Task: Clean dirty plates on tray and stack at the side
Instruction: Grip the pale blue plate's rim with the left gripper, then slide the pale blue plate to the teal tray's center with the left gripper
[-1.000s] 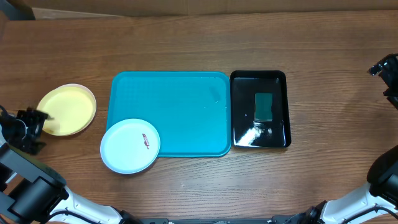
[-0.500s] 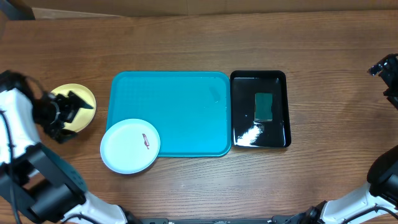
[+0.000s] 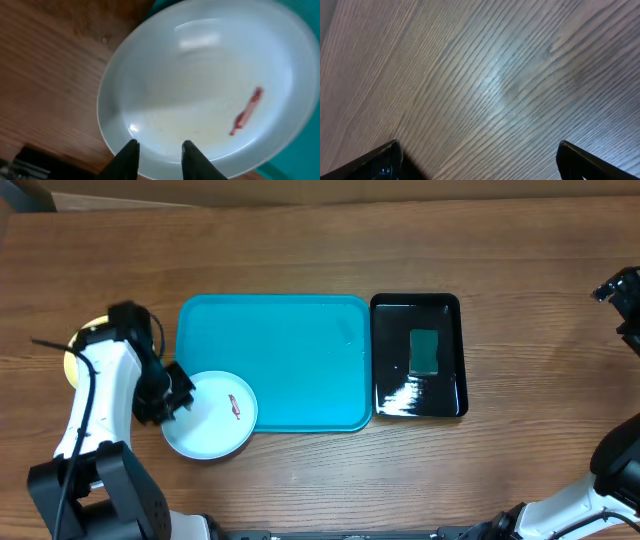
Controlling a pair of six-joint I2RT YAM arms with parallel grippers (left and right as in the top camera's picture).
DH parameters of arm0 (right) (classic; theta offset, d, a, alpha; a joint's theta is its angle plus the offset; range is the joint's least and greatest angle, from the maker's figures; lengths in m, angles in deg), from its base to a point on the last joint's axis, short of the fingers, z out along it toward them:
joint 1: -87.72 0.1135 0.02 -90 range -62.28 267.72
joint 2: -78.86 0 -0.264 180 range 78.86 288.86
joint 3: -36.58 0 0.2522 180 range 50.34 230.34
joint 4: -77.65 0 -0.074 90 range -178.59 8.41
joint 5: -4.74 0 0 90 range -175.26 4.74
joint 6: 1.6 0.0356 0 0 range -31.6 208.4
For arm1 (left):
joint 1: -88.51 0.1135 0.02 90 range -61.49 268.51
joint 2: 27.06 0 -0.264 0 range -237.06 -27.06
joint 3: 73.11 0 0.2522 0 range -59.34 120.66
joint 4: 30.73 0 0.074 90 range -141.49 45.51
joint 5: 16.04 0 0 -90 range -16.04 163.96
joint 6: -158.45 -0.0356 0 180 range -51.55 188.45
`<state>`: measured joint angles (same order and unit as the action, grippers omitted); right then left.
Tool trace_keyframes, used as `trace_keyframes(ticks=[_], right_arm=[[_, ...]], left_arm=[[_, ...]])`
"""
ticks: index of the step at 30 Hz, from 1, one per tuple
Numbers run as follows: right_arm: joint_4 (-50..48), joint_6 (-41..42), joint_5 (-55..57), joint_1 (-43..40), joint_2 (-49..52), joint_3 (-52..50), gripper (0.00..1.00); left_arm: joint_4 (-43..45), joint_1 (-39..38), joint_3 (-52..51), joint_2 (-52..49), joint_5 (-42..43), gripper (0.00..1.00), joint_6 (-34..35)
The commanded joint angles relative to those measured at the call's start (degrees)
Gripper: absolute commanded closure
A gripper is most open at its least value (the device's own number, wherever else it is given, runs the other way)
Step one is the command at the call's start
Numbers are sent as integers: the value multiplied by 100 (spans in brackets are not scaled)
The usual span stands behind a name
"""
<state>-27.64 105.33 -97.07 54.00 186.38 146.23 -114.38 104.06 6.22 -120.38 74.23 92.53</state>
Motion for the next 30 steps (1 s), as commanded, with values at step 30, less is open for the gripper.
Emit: trace_keyframes(ticks=[30], right_arm=[[-26,42,-28,4,-26,125,0]], left_arm=[[221,533,-1054,334,-363,58,485]])
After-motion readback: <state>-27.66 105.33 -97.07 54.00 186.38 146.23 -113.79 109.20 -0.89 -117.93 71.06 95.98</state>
